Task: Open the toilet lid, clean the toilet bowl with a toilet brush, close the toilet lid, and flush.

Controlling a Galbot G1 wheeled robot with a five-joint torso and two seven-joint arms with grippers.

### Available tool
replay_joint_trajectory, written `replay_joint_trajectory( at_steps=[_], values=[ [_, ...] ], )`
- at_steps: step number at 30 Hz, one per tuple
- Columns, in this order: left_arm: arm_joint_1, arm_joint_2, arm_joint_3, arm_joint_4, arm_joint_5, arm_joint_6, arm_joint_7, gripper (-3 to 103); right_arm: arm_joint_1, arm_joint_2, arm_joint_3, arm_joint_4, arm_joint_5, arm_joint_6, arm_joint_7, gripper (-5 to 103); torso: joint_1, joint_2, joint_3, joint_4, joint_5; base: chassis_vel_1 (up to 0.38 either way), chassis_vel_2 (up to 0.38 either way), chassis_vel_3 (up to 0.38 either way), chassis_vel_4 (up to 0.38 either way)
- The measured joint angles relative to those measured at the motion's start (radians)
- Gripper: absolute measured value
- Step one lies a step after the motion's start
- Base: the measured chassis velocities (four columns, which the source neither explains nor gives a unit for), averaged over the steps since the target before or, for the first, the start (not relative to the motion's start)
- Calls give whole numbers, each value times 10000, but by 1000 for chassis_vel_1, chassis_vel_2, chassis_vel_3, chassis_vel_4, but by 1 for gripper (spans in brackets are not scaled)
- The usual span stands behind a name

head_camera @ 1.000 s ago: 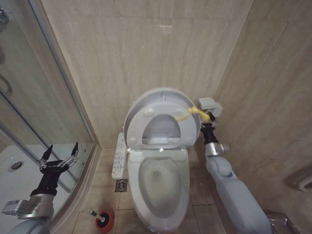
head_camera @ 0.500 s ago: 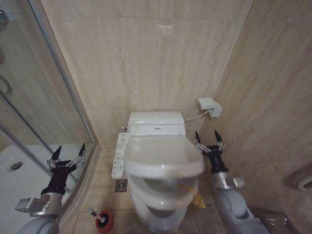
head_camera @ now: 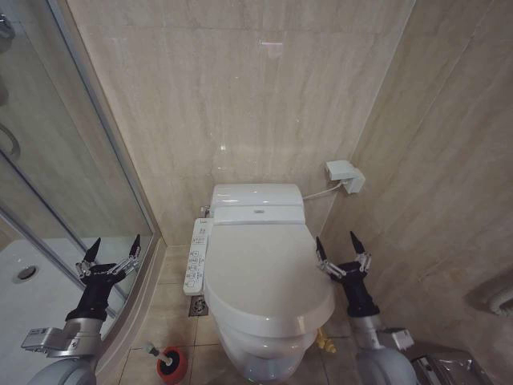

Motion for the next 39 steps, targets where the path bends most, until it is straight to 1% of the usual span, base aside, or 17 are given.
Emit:
replay_joint_trajectory(
  at_steps=[1, 5, 7, 10, 11, 14, 16, 17, 18, 21, 28, 29, 31, 34, 35, 38, 39],
  values=[
    [0, 0, 0, 0, 0, 0, 0, 100, 0, 0, 0, 0, 0, 0, 0, 100, 0, 0, 0, 0, 0, 0, 0, 0, 0],
    [-264, 277, -68, 248, -210, -33, -40, 100, -559, 160, -389, -66, -716, 320, -237, 100, 0, 0, 0, -3, -2, 0, 0, 0, 0],
    [-312, 327, -69, 315, -241, -49, -46, 100, -610, 179, -453, -130, -813, 363, -276, 100, 0, 0, 0, -4, -2, 0, 0, 0, 0],
    [-586, 674, 3, 757, -430, -149, -105, 100, -701, 249, -738, -507, -1199, 459, -446, 100, 0, -2, 0, -1, -1, 0, 0, 0, 0],
    [-586, 674, 3, 757, -430, -149, -105, 100, -701, 249, -738, -507, -1199, 459, -446, 100, 0, -2, 0, -1, -1, 0, 0, 0, 0],
    [-892, 1070, 174, 1212, -585, -236, -197, 100, -623, 274, -908, -1056, -1369, 508, -483, 100, 1, -2, 1, -2, -2, 0, 0, 0, 0],
    [-960, 1146, 212, 1291, -614, -240, -207, 100, -583, 287, -941, -1242, -1412, 542, -489, 100, 2, -2, 1, -2, -1, 0, 0, 0, 0],
    [-1147, 1289, 337, 1426, -696, -236, -215, 100, -397, 420, -988, -2038, -1533, 759, -589, 100, 2, -2, 1, 0, 0, 0, 0, 0, 0],
    [-1232, 1312, 410, 1466, -709, -219, -215, 100, -286, 512, -1001, -2489, -1560, 874, -623, 100, 2, -2, 1, 0, 1, 0, 0, 0, 0],
    [-1379, 1326, 536, 1565, -711, -193, -210, 100, -145, 604, -1025, -3000, -1557, 920, -632, 100, 2, -2, 1, -1, 1, 0, 0, 0, 0],
    [-1701, 1344, 814, 1899, -706, -101, -207, 100, 193, 774, -1043, -3655, -1400, 825, -607, 100, 2, -2, 2, 0, 2, 0, 0, 0, 0],
    [-1871, 1344, 997, 2188, -724, -58, -211, 100, 283, 841, -1008, -3534, -1256, 739, -589, 100, 2, -2, 2, 0, 3, 0, 0, 0, 0],
    [-1926, 1343, 1060, 2302, -734, -54, -211, 100, 300, 864, -964, -3396, -1172, 715, -597, 100, 2, -2, 2, 0, 3, 0, 0, 0, 0],
    [-2209, 1343, 1435, 3062, -725, -90, -211, 100, 349, 960, -599, -2471, -766, 662, -694, 100, 2, -2, 2, 0, 1, 0, 0, 0, 0],
    [-2209, 1343, 1435, 3062, -725, -90, -211, 100, 349, 960, -599, -2471, -766, 662, -694, 100, 2, -2, 2, 0, 1, 0, 0, 0, 0],
    [-2450, 1342, 1590, 3689, -651, -186, -139, 100, 396, 866, -329, -1384, -448, 488, -733, 100, 2, -2, 2, -6, 0, 0, 0, 0, 0],
    [-2450, 1342, 1590, 3689, -651, -186, -139, 100, 396, 866, -329, -1384, -448, 488, -733, 100, 2, -2, 2, -6, 0, 0, 0, 0, 0]
  ],
)
